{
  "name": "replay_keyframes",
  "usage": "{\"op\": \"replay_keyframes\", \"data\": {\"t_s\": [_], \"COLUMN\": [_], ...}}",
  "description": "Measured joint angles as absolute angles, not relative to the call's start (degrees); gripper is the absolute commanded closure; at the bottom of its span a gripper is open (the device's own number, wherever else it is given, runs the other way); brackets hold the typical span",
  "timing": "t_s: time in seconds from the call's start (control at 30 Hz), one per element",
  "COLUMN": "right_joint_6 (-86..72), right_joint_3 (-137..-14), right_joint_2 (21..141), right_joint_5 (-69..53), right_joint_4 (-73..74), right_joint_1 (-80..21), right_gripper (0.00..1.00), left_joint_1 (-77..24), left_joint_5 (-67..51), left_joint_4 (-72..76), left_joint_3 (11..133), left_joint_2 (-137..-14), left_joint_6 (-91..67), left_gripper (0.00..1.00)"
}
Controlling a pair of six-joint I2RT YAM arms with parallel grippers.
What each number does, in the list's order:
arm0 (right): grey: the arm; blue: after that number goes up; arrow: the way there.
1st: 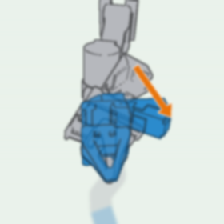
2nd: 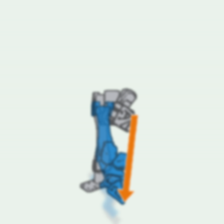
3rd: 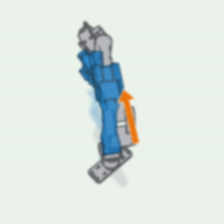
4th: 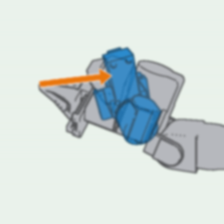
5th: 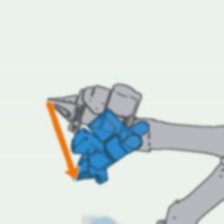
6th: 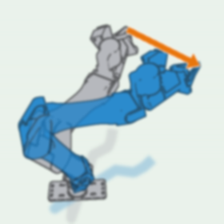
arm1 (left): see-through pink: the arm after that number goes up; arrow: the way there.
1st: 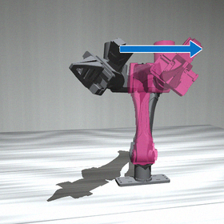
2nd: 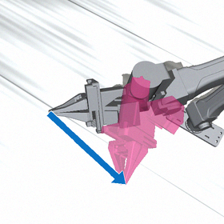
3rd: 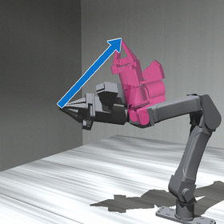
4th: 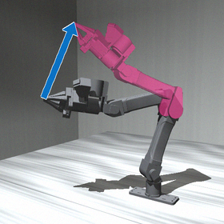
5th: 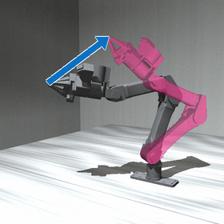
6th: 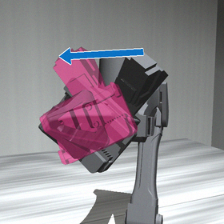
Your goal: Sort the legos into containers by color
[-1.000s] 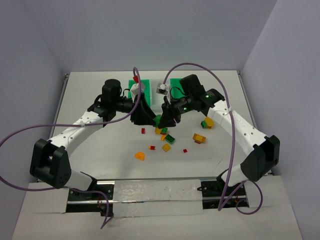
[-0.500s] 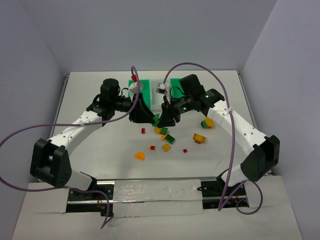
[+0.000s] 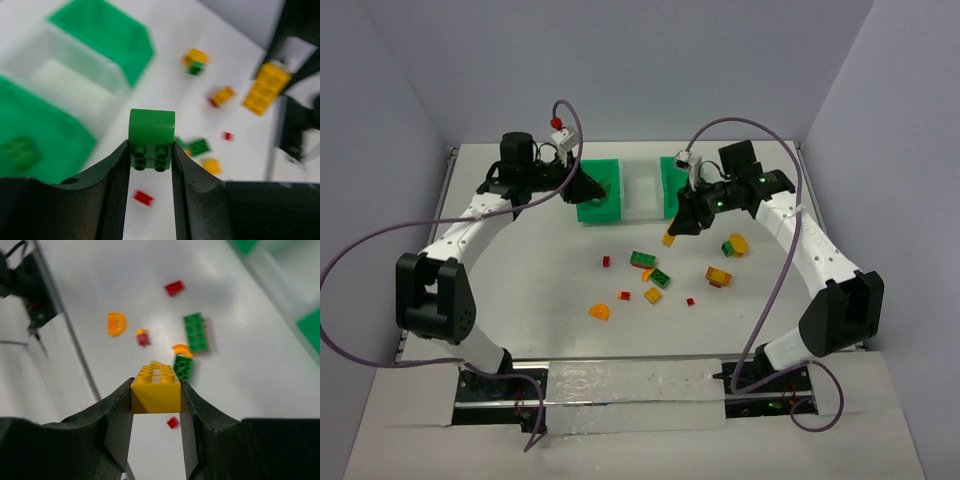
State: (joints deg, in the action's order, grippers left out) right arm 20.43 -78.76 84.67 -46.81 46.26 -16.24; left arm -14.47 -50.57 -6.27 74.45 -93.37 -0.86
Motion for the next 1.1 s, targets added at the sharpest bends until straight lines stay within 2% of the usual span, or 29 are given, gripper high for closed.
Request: {"op": "replay_keyframes", "data": {"t_s": [0.13, 0.23, 0.37, 0.43, 0.53, 0.57, 0.63, 0.8, 0.93, 1.03, 1.1], "right_joint_6": [16.2, 13.6, 11.1, 10.1, 9.2, 8.9, 8.6, 8.6, 8.6, 8.8, 8.9], "right_joint_3": [-79.0, -80.2, -84.2, -87.1, -90.8, -91.9, -93.6, -95.7, -96.4, -97.6, -98.0], "right_joint_2": [87.3, 88.5, 90.7, 92.7, 96.7, 98.3, 101.3, 108.1, 111.4, 113.2, 114.0], "right_joint_5": [-40.0, -33.8, -27.0, -23.5, -19.2, -17.9, -15.6, -12.0, -11.3, -10.9, -10.7], "right_joint_4": [42.8, 40.3, 36.8, 35.1, 32.8, 32.3, 31.6, 30.4, 30.2, 29.8, 29.1], "right_joint_1": [-12.5, -12.4, -12.4, -12.4, -12.4, -12.4, -12.4, -12.4, -12.4, -12.4, -12.4], "right_gripper": [1.0, 1.0, 1.0, 1.0, 1.0, 1.0, 1.0, 1.0, 0.97, 0.91, 0.76], "left_joint_1": [-15.2, -16.0, -16.7, -16.9, -17.1, -17.2, -17.2, -17.2, -17.2, -17.2, -17.2], "left_joint_5": [-35.4, -26.3, -19.2, -16.7, -14.4, -13.8, -13.4, -14.6, -19.0, -25.3, -30.2], "left_joint_4": [-5.8, -5.7, -5.9, -6.0, -6.3, -6.3, -6.2, -6.3, -6.4, -7.1, -8.2], "left_joint_3": [79.2, 80.6, 82.8, 84.4, 87.3, 88.1, 88.9, 89.0, 86.6, 82.3, 77.2], "left_joint_2": [-100.0, -104.4, -109.7, -111.7, -114.2, -114.7, -115.0, -115.0, -112.3, -106.9, -101.2], "left_joint_6": [1.2, 2.5, 3.7, 4.2, 5.0, 5.3, 5.5, 6.2, 6.8, 9.1, 12.6], "left_gripper": [0.99, 0.92, 0.77, 0.6, 0.43, 0.26, 0.15, 0.05, 0.08, 0.09, 0.09]}}
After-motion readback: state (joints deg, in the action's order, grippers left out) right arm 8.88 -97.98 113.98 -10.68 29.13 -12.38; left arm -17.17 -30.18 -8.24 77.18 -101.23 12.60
